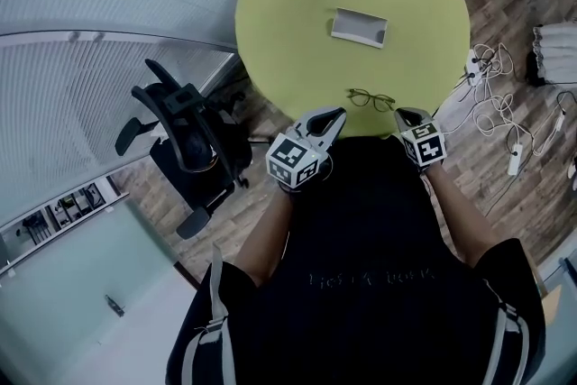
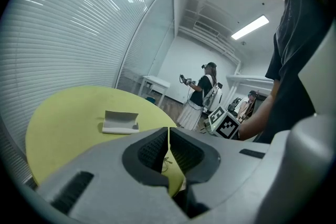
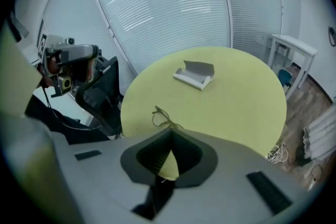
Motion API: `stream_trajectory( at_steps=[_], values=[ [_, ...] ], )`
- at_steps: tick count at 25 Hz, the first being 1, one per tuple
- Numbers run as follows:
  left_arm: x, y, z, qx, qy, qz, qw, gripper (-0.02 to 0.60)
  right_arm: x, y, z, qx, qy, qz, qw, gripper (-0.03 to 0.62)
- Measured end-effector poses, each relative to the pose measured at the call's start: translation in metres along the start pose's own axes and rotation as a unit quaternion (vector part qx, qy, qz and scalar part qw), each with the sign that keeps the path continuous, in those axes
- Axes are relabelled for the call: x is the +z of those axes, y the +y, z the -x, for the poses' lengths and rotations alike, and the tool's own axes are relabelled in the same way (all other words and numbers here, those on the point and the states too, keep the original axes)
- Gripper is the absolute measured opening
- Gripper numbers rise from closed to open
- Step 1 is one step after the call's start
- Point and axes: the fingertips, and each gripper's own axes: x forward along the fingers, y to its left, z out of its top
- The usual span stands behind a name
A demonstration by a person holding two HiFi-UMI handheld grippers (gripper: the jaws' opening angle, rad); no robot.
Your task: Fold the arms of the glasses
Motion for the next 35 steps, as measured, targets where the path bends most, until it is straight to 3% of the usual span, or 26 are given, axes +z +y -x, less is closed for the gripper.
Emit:
stream_trajectory(
  at_steps=[9, 16, 19, 27, 35],
  values=[
    [0.02, -0.011, -0.001, -0.026, -0.032, -0.002, 0.9991, 0.02, 0.042, 0.024, 0.041, 0.037, -0.084, -0.022, 0.996, 0.031],
    [0.036, -0.027, -0.001, -0.037, -0.042, -0.028, 0.998, 0.02, 0.076, 0.038, 0.084, 0.06, -0.162, -0.016, 0.985, 0.029],
    [0.046, -0.033, 0.0, -0.044, -0.053, -0.021, 0.9974, 0.02, 0.09, 0.044, 0.099, 0.07, -0.196, -0.014, 0.978, 0.029],
    [0.062, -0.038, 0.005, -0.049, -0.079, -0.017, 0.9955, 0.02, 0.108, 0.062, 0.122, 0.08, -0.238, -0.006, 0.968, 0.029],
    [0.084, -0.061, 0.003, -0.086, -0.088, -0.059, 0.9906, 0.02, 0.134, 0.081, 0.154, 0.12, -0.31, 0.015, 0.943, 0.029]
  ],
)
